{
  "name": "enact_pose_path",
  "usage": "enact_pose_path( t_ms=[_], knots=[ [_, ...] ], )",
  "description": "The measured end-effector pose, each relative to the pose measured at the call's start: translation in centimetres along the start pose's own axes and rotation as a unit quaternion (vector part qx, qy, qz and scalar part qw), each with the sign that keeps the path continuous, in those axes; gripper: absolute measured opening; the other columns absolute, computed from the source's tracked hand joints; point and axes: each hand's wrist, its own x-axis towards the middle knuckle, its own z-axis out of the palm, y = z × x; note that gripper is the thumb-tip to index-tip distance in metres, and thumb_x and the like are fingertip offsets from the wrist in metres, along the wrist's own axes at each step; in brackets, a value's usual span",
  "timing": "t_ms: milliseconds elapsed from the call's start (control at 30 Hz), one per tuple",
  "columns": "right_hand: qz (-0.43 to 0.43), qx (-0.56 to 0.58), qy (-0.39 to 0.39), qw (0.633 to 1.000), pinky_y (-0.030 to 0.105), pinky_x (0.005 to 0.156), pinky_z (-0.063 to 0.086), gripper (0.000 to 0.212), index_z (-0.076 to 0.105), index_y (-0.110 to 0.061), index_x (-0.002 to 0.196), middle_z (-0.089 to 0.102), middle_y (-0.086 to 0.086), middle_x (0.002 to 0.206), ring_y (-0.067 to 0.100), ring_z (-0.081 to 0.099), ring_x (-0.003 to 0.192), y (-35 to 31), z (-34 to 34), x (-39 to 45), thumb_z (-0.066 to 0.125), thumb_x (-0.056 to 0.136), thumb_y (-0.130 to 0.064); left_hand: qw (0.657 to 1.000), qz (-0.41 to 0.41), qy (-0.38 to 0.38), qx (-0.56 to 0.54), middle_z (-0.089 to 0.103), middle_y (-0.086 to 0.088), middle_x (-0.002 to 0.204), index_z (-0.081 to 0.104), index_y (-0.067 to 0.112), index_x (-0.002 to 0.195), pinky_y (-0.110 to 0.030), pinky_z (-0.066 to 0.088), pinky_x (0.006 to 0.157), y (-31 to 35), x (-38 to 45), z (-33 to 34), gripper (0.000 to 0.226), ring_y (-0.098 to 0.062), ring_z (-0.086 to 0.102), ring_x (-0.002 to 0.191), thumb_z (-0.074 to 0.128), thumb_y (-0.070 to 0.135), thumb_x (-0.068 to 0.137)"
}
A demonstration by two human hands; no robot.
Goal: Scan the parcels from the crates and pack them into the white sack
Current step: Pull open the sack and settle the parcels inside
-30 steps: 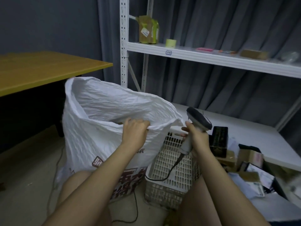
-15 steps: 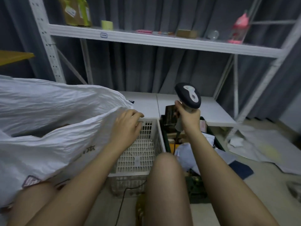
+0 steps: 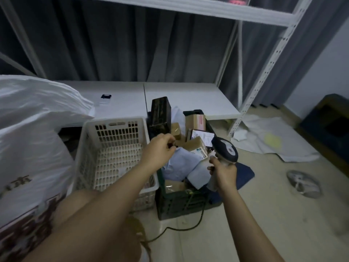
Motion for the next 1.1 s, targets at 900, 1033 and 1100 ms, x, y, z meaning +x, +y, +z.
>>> enact_pose_path(
  t_ms=[900,1033,1100],
  knots=[
    [0.09,-0.003,0.026,0.996,0.045,0.087,0.056,0.03,0.064,-0.014,0.108,0.071,0.012,0.103,0.026,0.069,0.092,5.6,7.7,5.6,0.073,0.084,-0.028,0.999,0.006,-0.032,-0.031,0.054,-0.002,0.108,0.065,0.014,0.108,-0.035,0.048,0.079,-8.4,5.4,7.7,0.027,-0.02,0.054,0.093,0.07,0.027,0.085],
    [0.071,0.099,-0.012,0.992,0.039,0.078,0.06,0.041,0.062,-0.008,0.118,0.072,0.011,0.103,0.025,0.073,0.087,1.7,9.9,2.6,0.076,0.083,-0.026,0.999,0.024,-0.005,-0.034,0.046,0.012,0.105,0.064,0.014,0.112,-0.031,0.05,0.078,-7.3,2.3,2.0,0.028,-0.009,0.054,0.087,0.066,0.028,0.088],
    [0.041,0.116,-0.03,0.992,0.039,0.081,0.059,0.035,0.065,-0.011,0.11,0.073,0.008,0.101,0.024,0.072,0.092,-0.6,11.1,0.9,0.077,0.081,-0.027,0.996,0.011,0.053,-0.072,0.048,0.01,0.105,0.065,0.011,0.111,-0.031,0.051,0.079,-6.5,1.1,-0.3,0.027,-0.002,0.053,0.081,0.068,0.024,0.087]
  ],
)
